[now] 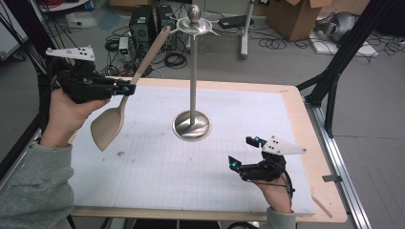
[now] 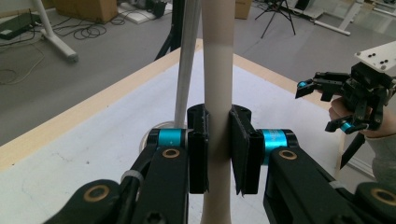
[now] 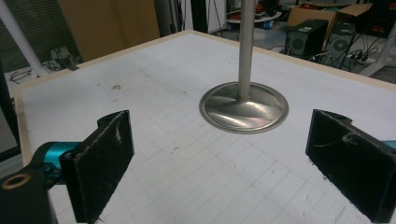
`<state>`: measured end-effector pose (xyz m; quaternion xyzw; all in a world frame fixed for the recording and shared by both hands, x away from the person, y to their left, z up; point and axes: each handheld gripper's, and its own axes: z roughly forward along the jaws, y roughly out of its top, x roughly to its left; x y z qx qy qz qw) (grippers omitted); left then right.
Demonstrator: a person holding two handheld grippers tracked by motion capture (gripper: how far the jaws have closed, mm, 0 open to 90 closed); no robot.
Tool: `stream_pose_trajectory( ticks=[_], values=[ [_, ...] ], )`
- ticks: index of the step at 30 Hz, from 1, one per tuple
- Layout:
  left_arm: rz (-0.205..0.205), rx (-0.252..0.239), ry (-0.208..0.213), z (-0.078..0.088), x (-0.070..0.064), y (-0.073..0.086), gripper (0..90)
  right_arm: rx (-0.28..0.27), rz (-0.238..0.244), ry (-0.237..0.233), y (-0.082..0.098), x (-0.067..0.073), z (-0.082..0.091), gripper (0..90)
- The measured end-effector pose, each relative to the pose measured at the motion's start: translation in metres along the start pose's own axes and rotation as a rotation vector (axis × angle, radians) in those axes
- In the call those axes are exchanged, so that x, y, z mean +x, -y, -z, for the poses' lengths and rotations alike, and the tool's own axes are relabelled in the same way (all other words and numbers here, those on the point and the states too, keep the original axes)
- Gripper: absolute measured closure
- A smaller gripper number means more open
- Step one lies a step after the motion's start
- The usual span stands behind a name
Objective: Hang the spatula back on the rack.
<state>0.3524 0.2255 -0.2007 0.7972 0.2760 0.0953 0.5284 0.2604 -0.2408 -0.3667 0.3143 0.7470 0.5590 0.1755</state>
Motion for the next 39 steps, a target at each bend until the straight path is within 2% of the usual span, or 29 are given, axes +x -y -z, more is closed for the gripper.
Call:
stream_pose_trajectory(
  ticks=[8,23,35,39],
  values=[
    [0.012,-0.005,-0.001,-0.001,0.002,0.002,78.0,-0.004,0.001,0.003,0.0,-0.001,0.0,6.9],
    [0.013,0.017,0.011,-0.01,0.003,0.002,78.0,-0.002,-0.006,0.004,0.001,-0.001,0.002,6.9],
    [0.024,0.034,0.046,-0.016,0.008,0.003,78.0,0.0,-0.003,0.004,0.001,-0.002,0.001,6.9],
    [0.018,0.035,0.038,-0.018,0.008,0.003,78.0,0.0,-0.009,0.006,0.001,-0.002,0.002,6.9]
  ],
)
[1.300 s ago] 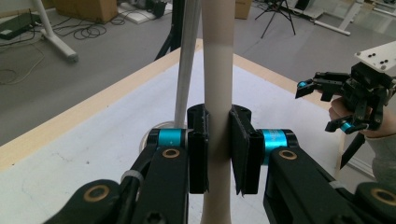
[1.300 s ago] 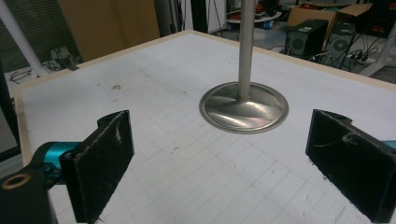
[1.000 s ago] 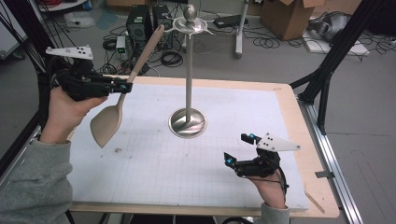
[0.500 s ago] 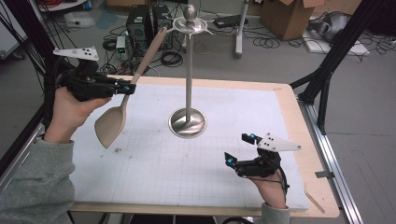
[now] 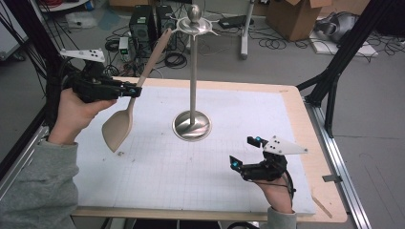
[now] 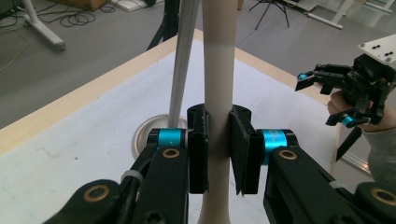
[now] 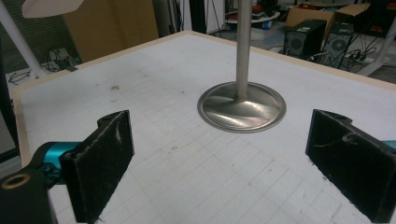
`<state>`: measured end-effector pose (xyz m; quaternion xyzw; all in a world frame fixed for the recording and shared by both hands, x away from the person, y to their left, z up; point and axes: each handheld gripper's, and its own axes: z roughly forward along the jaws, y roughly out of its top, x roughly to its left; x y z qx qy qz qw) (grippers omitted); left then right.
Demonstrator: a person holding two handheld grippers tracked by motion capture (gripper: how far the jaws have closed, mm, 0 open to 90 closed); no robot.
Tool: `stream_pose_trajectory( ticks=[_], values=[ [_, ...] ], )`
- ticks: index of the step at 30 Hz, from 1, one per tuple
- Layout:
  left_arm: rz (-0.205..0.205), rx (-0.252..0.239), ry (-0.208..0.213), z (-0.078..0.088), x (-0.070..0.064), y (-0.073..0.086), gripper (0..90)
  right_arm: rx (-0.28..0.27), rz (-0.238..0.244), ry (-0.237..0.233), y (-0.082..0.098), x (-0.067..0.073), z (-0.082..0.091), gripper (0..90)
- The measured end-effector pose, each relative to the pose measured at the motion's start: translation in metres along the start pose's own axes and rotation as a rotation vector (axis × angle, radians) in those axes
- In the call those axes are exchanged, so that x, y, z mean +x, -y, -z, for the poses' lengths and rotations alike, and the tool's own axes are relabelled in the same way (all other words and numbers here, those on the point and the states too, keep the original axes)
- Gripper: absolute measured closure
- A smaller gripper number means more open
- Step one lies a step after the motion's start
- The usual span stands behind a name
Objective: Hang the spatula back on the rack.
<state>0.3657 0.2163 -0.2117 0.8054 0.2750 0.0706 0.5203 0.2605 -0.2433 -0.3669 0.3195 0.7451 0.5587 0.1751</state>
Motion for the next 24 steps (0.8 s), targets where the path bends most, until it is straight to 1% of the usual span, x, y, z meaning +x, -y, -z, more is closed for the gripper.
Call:
stream_pose_trajectory(
  ticks=[5,11,14,20,23,24],
  values=[
    [-0.002,-0.008,0.014,-0.003,0.0,-0.001,78.1,0.0,-0.001,0.003,0.0,-0.001,0.0,6.9],
    [0.003,0.006,0.021,-0.008,0.002,-0.001,78.0,0.002,-0.006,0.003,0.0,-0.001,0.001,7.0],
    [0.007,-0.001,0.025,-0.01,0.002,-0.001,78.0,-0.004,0.0,0.006,0.0,-0.002,0.001,6.9],
    [0.004,0.001,0.035,-0.014,0.002,-0.002,78.0,-0.003,-0.005,0.006,0.0,-0.002,0.002,7.0],
    [0.007,0.0,0.026,-0.017,0.002,-0.003,78.0,-0.004,-0.004,0.005,0.0,-0.002,0.002,6.9],
    [0.01,0.002,0.028,-0.019,0.002,-0.003,78.0,-0.003,-0.007,0.006,0.0,-0.002,0.002,6.9]
  ],
)
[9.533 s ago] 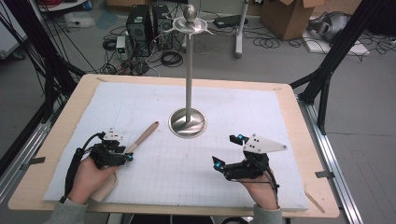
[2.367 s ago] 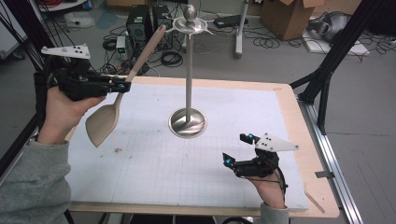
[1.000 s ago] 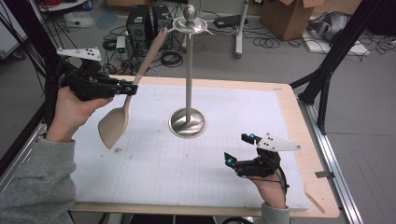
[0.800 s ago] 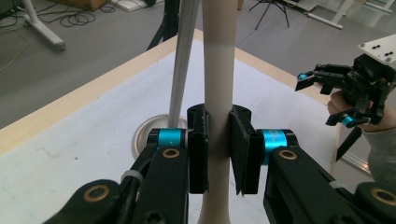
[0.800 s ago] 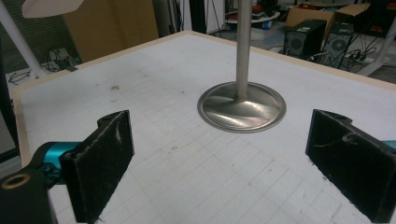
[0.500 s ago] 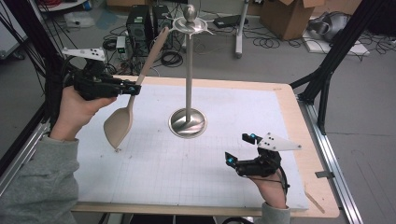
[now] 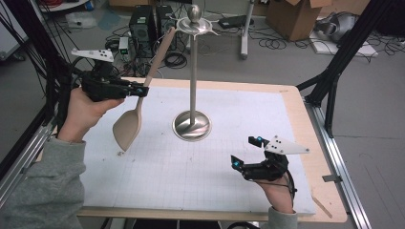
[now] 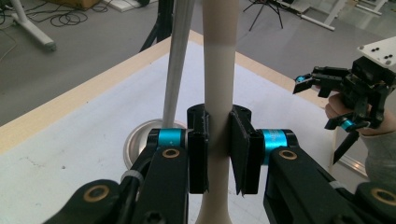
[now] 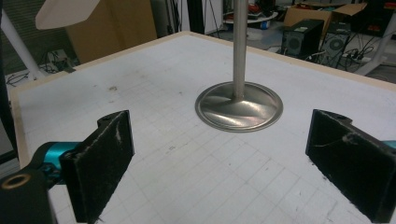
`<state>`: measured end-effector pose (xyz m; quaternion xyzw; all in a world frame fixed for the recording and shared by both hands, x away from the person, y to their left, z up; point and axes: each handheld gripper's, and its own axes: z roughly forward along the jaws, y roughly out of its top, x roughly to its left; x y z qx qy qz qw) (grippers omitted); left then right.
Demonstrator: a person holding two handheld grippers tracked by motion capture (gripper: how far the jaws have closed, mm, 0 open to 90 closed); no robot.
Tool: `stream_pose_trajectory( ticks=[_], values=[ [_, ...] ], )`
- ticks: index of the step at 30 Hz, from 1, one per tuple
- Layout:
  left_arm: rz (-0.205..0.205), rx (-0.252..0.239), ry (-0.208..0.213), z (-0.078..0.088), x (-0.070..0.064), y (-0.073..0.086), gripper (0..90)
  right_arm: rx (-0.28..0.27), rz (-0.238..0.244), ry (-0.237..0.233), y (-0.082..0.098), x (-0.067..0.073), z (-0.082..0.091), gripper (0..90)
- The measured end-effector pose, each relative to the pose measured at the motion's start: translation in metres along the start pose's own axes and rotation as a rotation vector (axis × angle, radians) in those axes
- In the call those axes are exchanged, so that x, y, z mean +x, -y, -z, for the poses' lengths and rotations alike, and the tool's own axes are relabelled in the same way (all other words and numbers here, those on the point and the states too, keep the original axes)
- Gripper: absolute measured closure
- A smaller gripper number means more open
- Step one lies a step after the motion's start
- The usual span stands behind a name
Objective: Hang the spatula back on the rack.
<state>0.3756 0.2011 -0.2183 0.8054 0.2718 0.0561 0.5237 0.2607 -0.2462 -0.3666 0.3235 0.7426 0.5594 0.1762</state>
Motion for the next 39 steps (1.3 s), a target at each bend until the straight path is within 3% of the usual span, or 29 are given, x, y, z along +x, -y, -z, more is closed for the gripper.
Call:
stream_pose_trajectory(
  ticks=[23,39],
  values=[
    [-0.012,0.023,0.011,-0.038,0.003,0.0,77.7,-0.018,0.0,0.001,0.0,-0.001,0.004,7.0],
    [0.017,0.003,0.026,-0.056,0.007,0.0,76.1,-0.024,0.0,0.001,-0.001,-0.001,0.006,6.9]
  ],
)
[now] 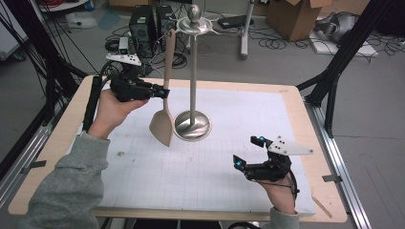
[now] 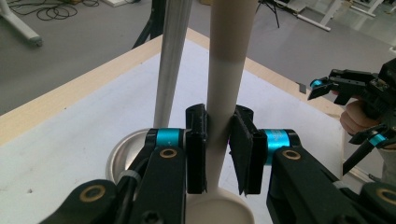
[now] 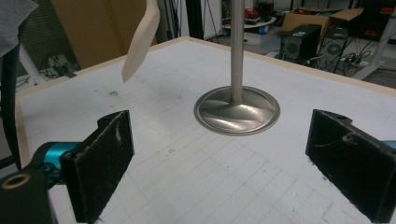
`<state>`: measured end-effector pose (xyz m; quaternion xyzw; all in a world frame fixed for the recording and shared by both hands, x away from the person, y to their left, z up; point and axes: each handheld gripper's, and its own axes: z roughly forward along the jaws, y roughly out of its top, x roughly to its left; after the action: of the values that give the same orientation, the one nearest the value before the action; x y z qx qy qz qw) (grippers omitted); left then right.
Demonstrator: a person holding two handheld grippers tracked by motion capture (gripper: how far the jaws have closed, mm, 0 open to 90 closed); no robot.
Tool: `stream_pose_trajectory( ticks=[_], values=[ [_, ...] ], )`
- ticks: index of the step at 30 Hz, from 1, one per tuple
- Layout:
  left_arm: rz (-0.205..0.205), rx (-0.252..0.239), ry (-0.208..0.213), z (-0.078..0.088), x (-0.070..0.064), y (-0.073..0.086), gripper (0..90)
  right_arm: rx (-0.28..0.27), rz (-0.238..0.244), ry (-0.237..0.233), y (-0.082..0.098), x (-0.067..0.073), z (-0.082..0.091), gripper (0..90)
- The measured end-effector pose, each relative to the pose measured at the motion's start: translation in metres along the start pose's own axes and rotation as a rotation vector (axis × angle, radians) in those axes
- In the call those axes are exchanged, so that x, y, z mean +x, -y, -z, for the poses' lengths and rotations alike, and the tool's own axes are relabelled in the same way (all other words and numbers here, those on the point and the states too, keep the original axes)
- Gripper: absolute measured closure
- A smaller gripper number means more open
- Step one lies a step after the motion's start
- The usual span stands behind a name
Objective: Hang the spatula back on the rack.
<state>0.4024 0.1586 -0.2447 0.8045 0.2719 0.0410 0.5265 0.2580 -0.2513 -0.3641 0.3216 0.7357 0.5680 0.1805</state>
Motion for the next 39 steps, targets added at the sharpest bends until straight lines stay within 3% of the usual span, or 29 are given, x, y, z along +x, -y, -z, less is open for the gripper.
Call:
stream_pose_trajectory(
  ticks=[6,15,24,30,34,39],
  values=[
    [0.0,-0.008,-0.017,-0.004,0.001,0.0,75.6,0.001,-0.007,0.003,0.0,0.0,0.001,6.9],
    [0.006,-0.018,-0.002,-0.009,0.001,0.0,74.8,-0.002,-0.003,0.004,0.001,-0.001,0.001,7.0],
    [0.002,-0.034,-0.015,-0.007,0.001,0.0,74.1,0.009,0.0,-0.001,0.001,0.001,-0.001,6.9],
    [0.007,-0.079,-0.019,0.001,0.001,-0.002,68.7,0.011,0.0,0.003,0.001,0.001,-0.001,6.9],
    [0.004,-0.082,-0.019,0.006,-0.001,-0.001,56.2,0.014,0.004,-0.001,0.0,0.002,-0.002,6.9],
    [-0.04,-0.098,-0.004,0.015,-0.01,0.001,48.2,0.011,0.015,0.001,0.0,0.002,-0.003,7.0]
  ],
)
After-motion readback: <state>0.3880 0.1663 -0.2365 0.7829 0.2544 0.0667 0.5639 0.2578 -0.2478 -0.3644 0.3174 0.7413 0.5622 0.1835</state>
